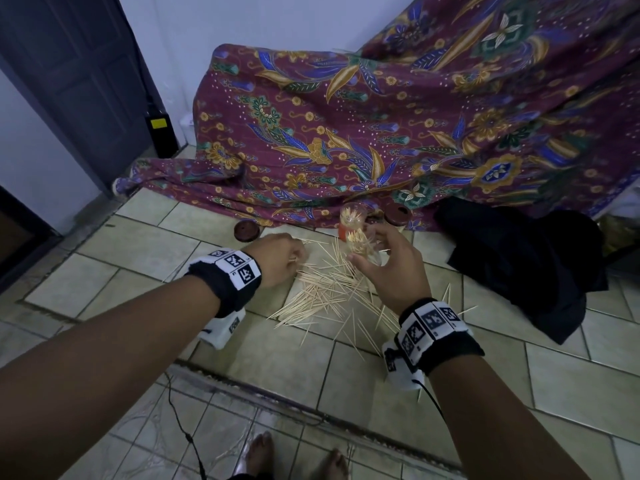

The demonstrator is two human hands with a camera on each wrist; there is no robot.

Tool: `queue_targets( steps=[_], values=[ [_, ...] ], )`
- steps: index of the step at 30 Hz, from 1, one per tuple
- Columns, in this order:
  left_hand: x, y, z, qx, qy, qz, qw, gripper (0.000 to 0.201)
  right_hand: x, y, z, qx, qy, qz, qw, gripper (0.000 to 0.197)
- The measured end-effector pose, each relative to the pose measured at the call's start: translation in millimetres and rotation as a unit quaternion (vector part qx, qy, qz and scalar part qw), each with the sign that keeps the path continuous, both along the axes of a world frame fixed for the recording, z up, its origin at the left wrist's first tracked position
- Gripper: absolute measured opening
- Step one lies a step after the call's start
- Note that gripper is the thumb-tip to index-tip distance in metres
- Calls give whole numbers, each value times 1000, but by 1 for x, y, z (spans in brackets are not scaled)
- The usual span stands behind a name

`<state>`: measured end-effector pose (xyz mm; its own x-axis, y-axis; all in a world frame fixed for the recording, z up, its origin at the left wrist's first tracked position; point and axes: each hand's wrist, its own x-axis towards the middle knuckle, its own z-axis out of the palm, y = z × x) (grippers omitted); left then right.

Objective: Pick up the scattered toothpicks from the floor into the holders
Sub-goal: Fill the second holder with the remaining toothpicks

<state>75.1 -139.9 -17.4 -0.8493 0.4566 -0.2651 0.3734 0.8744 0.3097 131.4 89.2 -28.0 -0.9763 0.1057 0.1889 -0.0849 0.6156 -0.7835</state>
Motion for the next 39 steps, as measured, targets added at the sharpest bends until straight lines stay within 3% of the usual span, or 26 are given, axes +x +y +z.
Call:
queue_targets(
  steps=[4, 9, 13, 17, 19, 22, 24, 26, 32, 39],
  values=[
    [-9, -3, -8, -82, -20, -8, 996, 48, 2, 3, -1, 0, -4, -1, 1000, 45],
    [0, 2, -13, -111, -13, -48, 993, 48, 2, 5, -2, -6, -7, -4, 1000, 47],
    [14, 7, -12, -91, -13, -103, 990, 35, 1, 5, -2, -6, -6, -3, 1000, 47],
    [18, 8, -5, -16, -10, -98, 995, 32, 0, 6, -1, -1, -9, -3, 1000, 48],
    [17, 8, -5, -26, -11, -96, 995, 47, -1, 7, -2, 1, -10, -4, 1000, 49],
    [25, 14, -9, -104, -43, -105, 988, 97, -1, 8, -2, 3, -3, -7, 1000, 50],
    [34, 19, -15, -144, -35, -121, 981, 109, -1, 8, -3, 4, 0, -6, 1000, 50],
    [39, 24, -23, -152, -21, -135, 979, 100, -1, 8, -2, 4, 4, -6, 1000, 49],
    [35, 30, -19, -117, -8, -135, 984, 32, 0, 8, -3, 2, 1, -4, 1000, 47],
    [30, 32, -17, -151, 33, -159, 975, 31, -1, 6, -2, 1, 0, 1, 1000, 47]
  ],
)
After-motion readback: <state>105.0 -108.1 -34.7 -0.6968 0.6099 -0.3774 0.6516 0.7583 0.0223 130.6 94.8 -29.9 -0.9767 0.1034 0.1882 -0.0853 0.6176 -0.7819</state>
